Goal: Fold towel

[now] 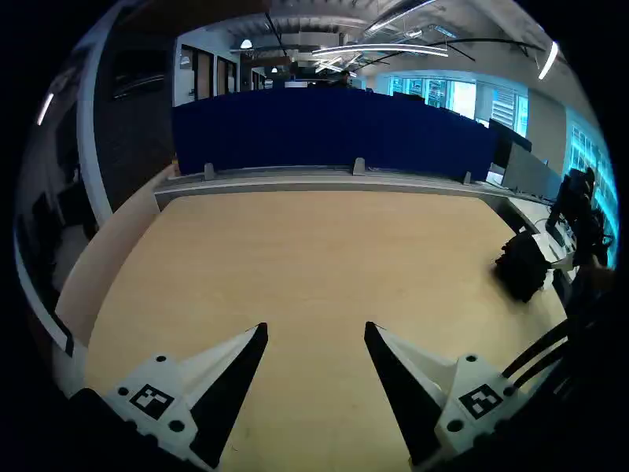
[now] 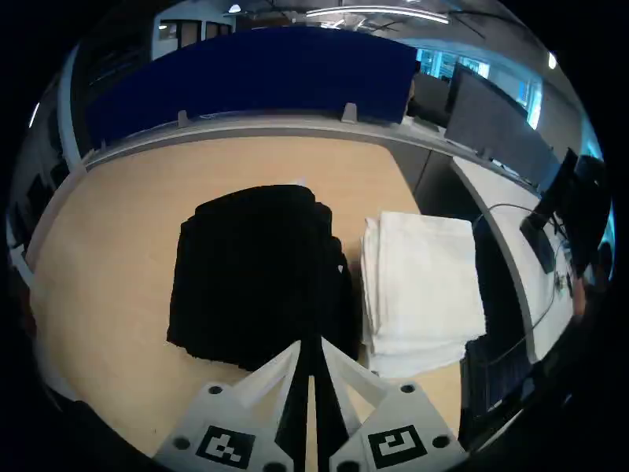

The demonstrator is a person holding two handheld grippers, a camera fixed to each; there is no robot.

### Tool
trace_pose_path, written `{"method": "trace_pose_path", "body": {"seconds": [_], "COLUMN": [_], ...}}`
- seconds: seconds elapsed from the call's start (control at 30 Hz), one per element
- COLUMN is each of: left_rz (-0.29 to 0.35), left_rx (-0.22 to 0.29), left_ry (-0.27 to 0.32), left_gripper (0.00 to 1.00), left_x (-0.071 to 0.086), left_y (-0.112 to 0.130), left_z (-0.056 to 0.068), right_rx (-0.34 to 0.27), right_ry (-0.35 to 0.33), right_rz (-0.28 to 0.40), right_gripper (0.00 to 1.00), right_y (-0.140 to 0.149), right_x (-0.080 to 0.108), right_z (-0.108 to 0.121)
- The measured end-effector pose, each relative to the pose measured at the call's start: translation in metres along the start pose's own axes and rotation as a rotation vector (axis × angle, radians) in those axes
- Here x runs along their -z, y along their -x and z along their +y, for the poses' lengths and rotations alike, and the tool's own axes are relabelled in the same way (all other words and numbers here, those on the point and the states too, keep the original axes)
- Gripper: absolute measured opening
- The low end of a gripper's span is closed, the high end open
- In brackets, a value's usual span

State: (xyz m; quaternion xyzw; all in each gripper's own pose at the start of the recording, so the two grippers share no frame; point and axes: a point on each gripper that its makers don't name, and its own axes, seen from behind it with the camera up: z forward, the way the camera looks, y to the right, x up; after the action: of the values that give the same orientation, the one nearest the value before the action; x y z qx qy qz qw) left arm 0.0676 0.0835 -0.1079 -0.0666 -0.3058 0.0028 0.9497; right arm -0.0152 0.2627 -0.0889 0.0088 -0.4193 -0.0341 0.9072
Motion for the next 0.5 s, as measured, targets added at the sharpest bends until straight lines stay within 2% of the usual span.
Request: {"method": "trace_pose_path", "body": {"seconds": [0.1,0.23,0.5], "left_rz": [0.000,0.000,0.000], "left_rx": [-0.003,-0.010,-0.011], "left_ry": [0.004,0.010,0.016], "left_gripper": [0.91,0.91,0.91], "left_x": [-0.001,-0.003,-0.005], "left_y": [-0.001,-0.003,-0.002], "left_z": [0.002,0.005,0.007], "right_rx": [0.003,0.015,0.028], "right_ry": [0.005,0.029,0.047], "right_rz": [0.017,0.026,0.053], "right_gripper": [0.12,0.37,0.64], "right_y": [-0.004,-0.005,-0.014], "right_x": [0.006,0.012,0.019], "right_z": [0.001,0.007,0.011]}}
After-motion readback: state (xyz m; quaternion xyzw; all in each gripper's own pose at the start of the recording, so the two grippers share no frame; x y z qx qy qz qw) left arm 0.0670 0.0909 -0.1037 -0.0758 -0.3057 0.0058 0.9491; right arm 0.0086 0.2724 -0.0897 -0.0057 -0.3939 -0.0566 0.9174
